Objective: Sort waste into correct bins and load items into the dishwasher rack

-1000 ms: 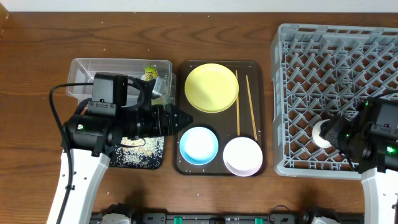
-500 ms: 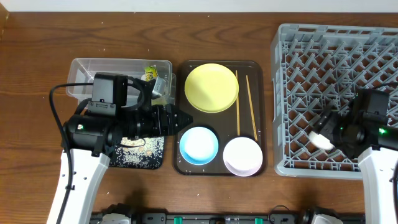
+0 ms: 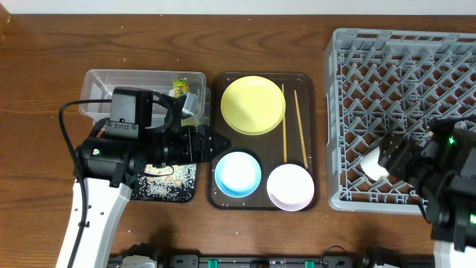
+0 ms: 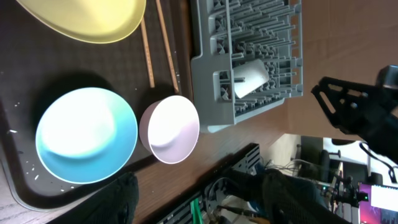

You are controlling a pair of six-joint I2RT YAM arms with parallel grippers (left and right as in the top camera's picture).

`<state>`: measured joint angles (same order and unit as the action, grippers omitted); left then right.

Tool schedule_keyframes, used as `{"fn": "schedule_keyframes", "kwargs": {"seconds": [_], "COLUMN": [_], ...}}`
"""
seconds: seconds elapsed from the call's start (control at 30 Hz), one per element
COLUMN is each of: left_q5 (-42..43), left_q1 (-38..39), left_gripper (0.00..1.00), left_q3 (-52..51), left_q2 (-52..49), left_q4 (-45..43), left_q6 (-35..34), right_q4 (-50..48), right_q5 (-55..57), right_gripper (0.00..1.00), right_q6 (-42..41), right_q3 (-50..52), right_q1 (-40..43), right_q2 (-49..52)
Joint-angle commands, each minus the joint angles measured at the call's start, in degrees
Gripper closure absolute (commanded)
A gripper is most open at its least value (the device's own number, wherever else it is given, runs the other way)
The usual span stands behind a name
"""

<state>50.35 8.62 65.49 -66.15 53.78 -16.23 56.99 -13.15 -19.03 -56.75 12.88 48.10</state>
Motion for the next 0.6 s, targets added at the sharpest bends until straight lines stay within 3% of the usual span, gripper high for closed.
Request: {"fn": "schedule_keyframes", "kwargs": {"seconds": [0.0,0.37,0.57], "left_q5": [-0.7,-19.4,-29.5], "left_q1": [1.5,13.8,16.7], "left_gripper": [0.34,0.34,0.34], "left_q3": [-0.4,-0.4,-0.3], "left_q2": [0.2,0.2,0.5], "left_q4": [0.2,3.2,3.9], "left_q6": [1.3,1.1,-1.3], "right_q4": [0.7,4.4,6.3], "right_q5": [-10.4,-24.7,-25.0], "right_gripper": [0.36,0.3,0.29], "right_q6": [4.8,15.1,17.4], "right_q3": [-1.0,-1.0,-1.0], "right_q1": [-0.6,-0.8,-5.4], "right_q2": [-2.2,-2.6,-2.6]}}
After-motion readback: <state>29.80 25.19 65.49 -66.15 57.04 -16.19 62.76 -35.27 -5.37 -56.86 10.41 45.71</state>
